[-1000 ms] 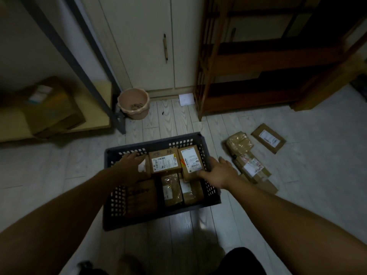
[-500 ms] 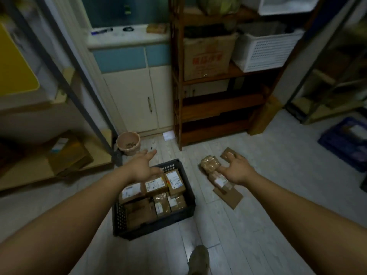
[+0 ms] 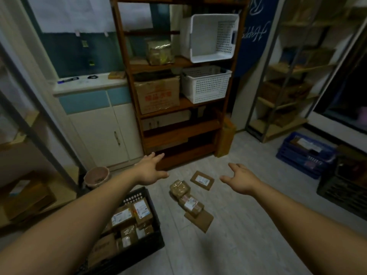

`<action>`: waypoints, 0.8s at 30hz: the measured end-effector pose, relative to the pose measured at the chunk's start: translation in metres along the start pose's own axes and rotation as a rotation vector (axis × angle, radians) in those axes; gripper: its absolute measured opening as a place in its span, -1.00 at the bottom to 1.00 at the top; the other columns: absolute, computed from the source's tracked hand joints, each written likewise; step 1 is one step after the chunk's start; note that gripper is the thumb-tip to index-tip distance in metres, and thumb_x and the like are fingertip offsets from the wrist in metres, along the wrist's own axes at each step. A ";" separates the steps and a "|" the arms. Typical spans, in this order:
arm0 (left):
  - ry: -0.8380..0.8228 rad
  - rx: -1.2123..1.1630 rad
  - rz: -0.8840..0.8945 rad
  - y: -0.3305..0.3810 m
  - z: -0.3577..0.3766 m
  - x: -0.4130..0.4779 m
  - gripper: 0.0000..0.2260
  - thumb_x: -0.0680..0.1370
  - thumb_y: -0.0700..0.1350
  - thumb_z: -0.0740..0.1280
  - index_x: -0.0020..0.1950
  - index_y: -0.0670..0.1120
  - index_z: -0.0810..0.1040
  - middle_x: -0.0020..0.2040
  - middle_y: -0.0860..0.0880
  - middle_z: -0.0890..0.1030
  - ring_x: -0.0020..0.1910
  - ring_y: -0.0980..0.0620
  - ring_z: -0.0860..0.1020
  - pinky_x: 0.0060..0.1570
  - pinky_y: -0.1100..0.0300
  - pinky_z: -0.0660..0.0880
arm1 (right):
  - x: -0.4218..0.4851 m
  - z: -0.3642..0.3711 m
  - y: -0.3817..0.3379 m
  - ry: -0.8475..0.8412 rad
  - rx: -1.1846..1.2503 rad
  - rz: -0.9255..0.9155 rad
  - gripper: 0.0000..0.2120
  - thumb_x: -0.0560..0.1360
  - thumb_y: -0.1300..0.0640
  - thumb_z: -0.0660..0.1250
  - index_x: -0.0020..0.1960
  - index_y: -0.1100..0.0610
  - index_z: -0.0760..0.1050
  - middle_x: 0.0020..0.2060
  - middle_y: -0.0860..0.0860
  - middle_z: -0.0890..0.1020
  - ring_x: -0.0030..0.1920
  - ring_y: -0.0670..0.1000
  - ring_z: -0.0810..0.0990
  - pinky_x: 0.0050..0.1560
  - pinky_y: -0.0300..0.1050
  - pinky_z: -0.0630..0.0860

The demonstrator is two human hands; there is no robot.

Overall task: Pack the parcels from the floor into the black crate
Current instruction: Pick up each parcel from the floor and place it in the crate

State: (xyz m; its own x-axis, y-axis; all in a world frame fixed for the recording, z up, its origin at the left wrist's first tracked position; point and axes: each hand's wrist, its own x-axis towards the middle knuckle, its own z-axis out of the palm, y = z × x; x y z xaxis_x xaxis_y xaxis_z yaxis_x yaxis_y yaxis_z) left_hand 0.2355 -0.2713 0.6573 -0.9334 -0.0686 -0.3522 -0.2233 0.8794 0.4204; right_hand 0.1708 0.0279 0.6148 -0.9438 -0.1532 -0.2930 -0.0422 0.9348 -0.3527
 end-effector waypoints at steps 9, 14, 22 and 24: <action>-0.047 -0.133 -0.070 0.109 0.067 0.077 -0.29 0.50 0.17 0.30 0.53 0.15 -0.02 0.56 -0.03 -0.07 0.52 -0.13 -0.03 0.47 -0.09 0.03 | 0.046 -0.068 0.117 -0.004 -0.029 -0.073 -0.19 0.45 -0.34 0.20 0.55 0.00 0.01 0.53 0.07 0.08 0.49 0.12 0.13 0.42 0.03 0.18; -0.070 -0.161 -0.114 0.116 0.081 0.111 -0.29 0.51 0.19 0.28 0.54 0.10 -0.02 0.56 -0.07 -0.06 0.52 -0.12 -0.03 0.47 -0.09 0.02 | 0.094 -0.075 0.129 -0.068 -0.016 -0.110 -0.17 0.44 -0.35 0.21 0.55 0.00 0.01 0.53 0.08 0.09 0.49 0.13 0.14 0.42 0.05 0.19; -0.077 -0.209 -0.172 0.080 0.074 0.238 -0.28 0.52 0.19 0.27 0.54 0.04 -0.02 0.56 -0.11 -0.03 0.51 -0.16 0.03 0.46 -0.09 0.06 | 0.201 -0.073 0.122 -0.150 -0.049 -0.069 -0.19 0.46 -0.31 0.22 0.55 0.02 0.02 0.53 0.09 0.09 0.48 0.14 0.14 0.44 0.05 0.18; -0.082 -0.249 -0.194 0.075 0.074 0.273 -0.29 0.52 0.16 0.27 0.54 0.00 -0.01 0.56 -0.11 -0.01 0.51 -0.15 0.03 0.46 -0.06 0.06 | 0.231 -0.077 0.125 -0.180 -0.055 -0.046 -0.20 0.47 -0.30 0.22 0.55 0.04 0.02 0.53 0.10 0.09 0.48 0.14 0.14 0.44 0.06 0.18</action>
State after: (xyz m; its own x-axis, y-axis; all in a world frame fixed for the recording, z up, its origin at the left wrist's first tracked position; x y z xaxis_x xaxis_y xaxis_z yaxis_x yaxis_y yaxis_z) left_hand -0.0155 -0.1895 0.5305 -0.8433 -0.1761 -0.5077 -0.4659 0.7105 0.5274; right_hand -0.0776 0.1340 0.5712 -0.8669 -0.2463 -0.4334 -0.1067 0.9409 -0.3213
